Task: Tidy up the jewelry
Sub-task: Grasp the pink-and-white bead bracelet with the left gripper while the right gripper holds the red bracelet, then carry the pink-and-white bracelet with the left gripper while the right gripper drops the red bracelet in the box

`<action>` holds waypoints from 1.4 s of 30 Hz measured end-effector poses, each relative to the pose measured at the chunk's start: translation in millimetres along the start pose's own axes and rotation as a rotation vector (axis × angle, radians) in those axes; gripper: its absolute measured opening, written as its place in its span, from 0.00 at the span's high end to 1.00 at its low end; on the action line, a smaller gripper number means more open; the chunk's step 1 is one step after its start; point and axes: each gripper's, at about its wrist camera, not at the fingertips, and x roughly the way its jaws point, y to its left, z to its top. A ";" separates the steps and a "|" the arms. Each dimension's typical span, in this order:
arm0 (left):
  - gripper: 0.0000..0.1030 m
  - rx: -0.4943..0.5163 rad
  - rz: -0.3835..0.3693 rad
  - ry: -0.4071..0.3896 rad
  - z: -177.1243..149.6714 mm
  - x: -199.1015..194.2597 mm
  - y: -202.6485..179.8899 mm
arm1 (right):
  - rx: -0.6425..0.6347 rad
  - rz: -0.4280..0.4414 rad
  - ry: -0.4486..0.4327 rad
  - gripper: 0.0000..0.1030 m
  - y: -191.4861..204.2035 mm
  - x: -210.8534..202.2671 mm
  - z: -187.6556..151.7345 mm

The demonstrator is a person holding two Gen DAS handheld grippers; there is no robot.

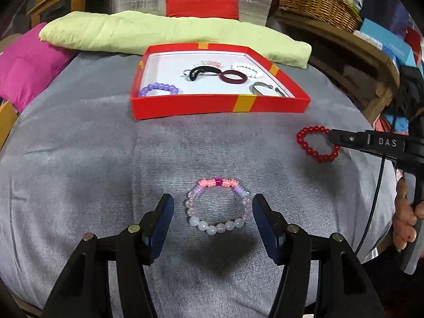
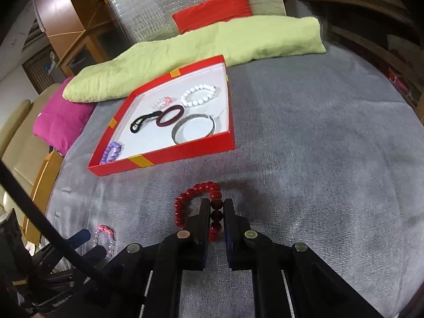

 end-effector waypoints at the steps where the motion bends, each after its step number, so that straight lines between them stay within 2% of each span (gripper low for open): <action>1: 0.40 0.024 0.010 -0.006 -0.7 0.4 -3.2 | 0.000 -0.002 0.004 0.90 1.1 1.6 -0.5; 2: 0.46 0.052 0.026 -0.011 -1.7 1.2 -6.3 | -0.004 -0.005 0.005 0.90 3.2 2.7 -1.3; 3: 0.58 0.072 0.028 -0.011 -2.7 2.3 -8.4 | -0.010 -0.007 0.004 0.90 5.3 3.0 -2.0; 9: 0.85 0.129 0.049 -0.024 -3.4 6.1 -12.9 | -0.041 -0.013 -0.011 0.90 15.0 2.4 -5.4; 16: 0.85 0.120 0.043 -0.036 -1.9 5.4 -10.0 | -0.028 -0.007 -0.013 0.90 19.2 2.4 -4.9; 26: 0.85 0.104 0.027 -0.068 0.9 -4.4 -3.2 | -0.019 0.067 -0.049 0.90 35.2 -8.0 1.6; 34: 0.85 0.047 0.026 -0.116 17.5 -18.0 17.2 | 0.001 0.114 -0.099 0.90 36.7 -19.8 7.2; 42: 0.85 0.035 0.058 -0.144 34.3 -18.9 39.3 | 0.003 0.157 -0.153 0.90 45.5 -31.7 13.0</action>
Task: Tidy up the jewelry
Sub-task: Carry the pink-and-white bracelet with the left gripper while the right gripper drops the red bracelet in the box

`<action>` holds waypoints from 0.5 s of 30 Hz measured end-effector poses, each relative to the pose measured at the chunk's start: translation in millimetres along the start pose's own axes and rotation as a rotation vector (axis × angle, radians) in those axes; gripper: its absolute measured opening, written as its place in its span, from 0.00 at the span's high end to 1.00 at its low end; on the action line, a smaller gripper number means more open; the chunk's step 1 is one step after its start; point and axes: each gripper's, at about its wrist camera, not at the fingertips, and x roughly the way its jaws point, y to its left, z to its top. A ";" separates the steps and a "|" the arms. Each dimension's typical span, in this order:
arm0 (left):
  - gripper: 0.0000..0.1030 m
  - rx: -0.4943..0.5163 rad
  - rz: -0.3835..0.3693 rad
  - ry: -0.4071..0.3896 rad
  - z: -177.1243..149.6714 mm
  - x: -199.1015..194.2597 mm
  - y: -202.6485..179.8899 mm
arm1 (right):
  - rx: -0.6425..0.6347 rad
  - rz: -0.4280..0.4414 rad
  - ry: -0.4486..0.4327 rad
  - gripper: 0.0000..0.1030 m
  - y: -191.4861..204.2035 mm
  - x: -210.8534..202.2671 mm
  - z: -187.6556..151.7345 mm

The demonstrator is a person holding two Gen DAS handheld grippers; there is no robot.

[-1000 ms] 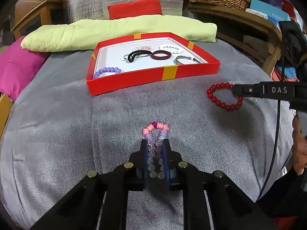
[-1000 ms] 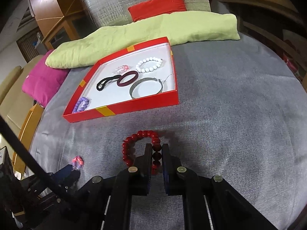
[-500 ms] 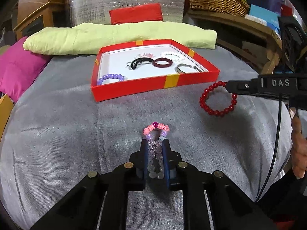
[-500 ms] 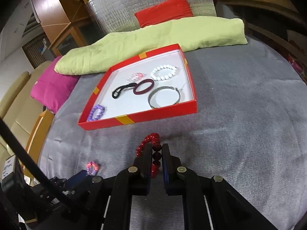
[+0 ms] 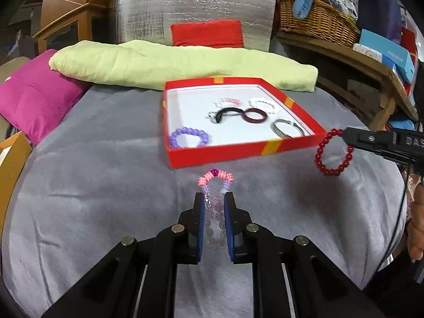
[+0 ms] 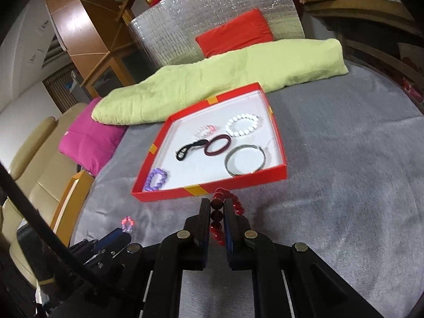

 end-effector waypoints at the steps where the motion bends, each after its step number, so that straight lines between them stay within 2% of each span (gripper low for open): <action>1: 0.85 -0.005 0.004 -0.004 1.8 0.7 3.3 | 0.000 0.007 -0.005 0.90 1.4 -0.4 0.6; 15: 0.85 -0.114 0.032 -0.053 25.6 6.6 35.0 | 0.023 0.038 -0.017 0.90 4.8 4.5 6.5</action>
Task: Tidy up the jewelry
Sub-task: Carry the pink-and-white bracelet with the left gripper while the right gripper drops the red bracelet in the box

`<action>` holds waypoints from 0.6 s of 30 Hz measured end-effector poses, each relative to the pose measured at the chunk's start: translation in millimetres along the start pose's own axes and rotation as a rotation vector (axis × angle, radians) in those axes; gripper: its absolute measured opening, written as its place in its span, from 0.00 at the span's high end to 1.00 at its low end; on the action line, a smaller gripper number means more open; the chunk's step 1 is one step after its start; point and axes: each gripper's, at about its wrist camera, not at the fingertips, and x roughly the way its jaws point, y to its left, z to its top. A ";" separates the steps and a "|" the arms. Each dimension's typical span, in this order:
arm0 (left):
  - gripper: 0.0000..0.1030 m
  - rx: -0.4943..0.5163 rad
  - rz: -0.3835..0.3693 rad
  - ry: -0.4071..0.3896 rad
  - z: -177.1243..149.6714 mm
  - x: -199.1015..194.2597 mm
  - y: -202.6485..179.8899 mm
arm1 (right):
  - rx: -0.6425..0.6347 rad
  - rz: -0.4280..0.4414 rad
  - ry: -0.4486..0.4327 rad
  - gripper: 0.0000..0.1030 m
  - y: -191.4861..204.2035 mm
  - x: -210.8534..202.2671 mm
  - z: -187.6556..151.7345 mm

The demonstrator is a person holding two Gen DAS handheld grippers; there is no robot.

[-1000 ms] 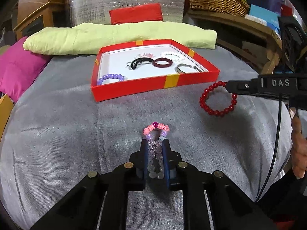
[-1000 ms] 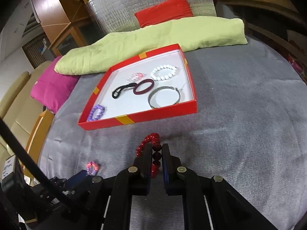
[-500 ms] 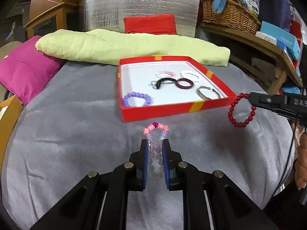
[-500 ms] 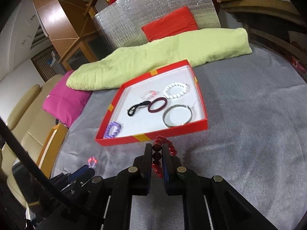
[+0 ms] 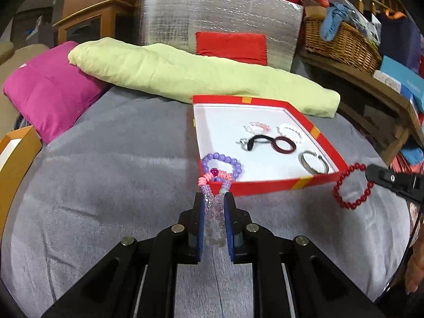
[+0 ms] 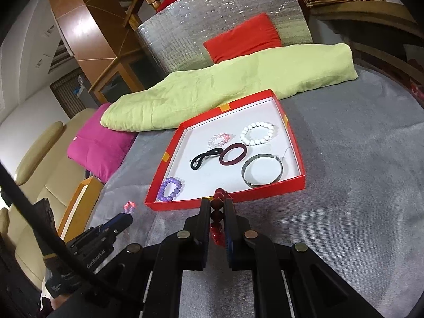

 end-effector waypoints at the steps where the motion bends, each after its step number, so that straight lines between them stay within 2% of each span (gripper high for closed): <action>1: 0.85 -0.013 -0.012 -0.008 2.8 0.0 1.0 | 0.008 0.002 0.000 0.90 -2.0 -0.4 0.7; 9: 0.85 -0.028 -0.083 -0.062 21.1 1.0 -1.6 | 0.070 0.035 -0.015 0.90 -13.2 -0.5 13.4; 13: 0.85 -0.006 -0.074 -0.068 30.5 11.7 -5.4 | 0.087 0.081 -0.014 0.90 -11.0 4.4 19.5; 18: 0.85 0.002 -0.040 -0.057 33.8 17.1 -7.5 | 0.070 0.091 -0.005 0.90 -4.7 8.1 19.3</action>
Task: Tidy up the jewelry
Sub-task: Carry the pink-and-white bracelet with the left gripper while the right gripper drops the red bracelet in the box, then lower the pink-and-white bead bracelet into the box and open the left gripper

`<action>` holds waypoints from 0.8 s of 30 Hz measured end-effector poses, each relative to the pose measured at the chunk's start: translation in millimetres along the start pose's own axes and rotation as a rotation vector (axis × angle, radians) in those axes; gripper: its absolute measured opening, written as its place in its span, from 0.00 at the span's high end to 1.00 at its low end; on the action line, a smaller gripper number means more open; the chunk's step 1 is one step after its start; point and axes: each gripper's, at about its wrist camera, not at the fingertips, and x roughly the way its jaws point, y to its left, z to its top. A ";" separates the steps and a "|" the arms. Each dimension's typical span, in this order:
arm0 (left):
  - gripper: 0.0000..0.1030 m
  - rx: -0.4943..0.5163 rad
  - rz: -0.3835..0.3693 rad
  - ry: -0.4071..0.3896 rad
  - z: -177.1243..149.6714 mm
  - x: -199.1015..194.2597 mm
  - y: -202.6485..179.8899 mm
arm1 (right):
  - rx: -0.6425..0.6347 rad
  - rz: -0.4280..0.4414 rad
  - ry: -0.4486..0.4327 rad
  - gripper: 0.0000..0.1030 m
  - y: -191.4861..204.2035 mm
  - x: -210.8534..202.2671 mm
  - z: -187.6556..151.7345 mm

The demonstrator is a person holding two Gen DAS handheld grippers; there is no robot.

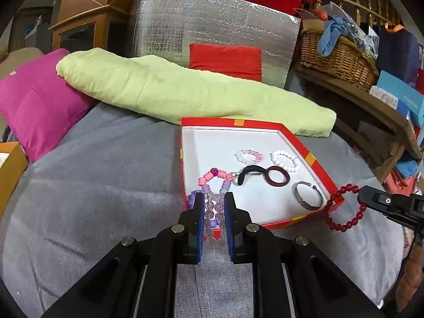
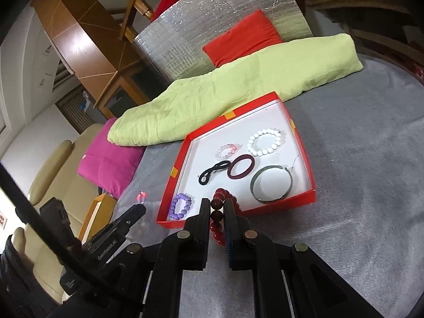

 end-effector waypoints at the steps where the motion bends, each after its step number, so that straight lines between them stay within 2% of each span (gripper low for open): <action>1: 0.85 0.018 0.024 0.003 0.1 0.5 -3.2 | -0.002 0.001 0.000 0.90 0.7 0.4 -0.3; 7: 0.85 0.051 0.077 0.006 1.6 -1.1 -8.1 | -0.001 -0.001 0.012 0.90 1.1 3.6 -2.4; 15: 0.85 0.042 0.104 -0.009 4.7 -5.4 -3.4 | -0.021 0.009 0.005 0.90 11.9 17.1 -0.8; 24: 0.85 0.059 0.131 -0.012 7.9 -1.4 -2.8 | 0.021 0.105 0.000 0.90 20.8 51.7 11.0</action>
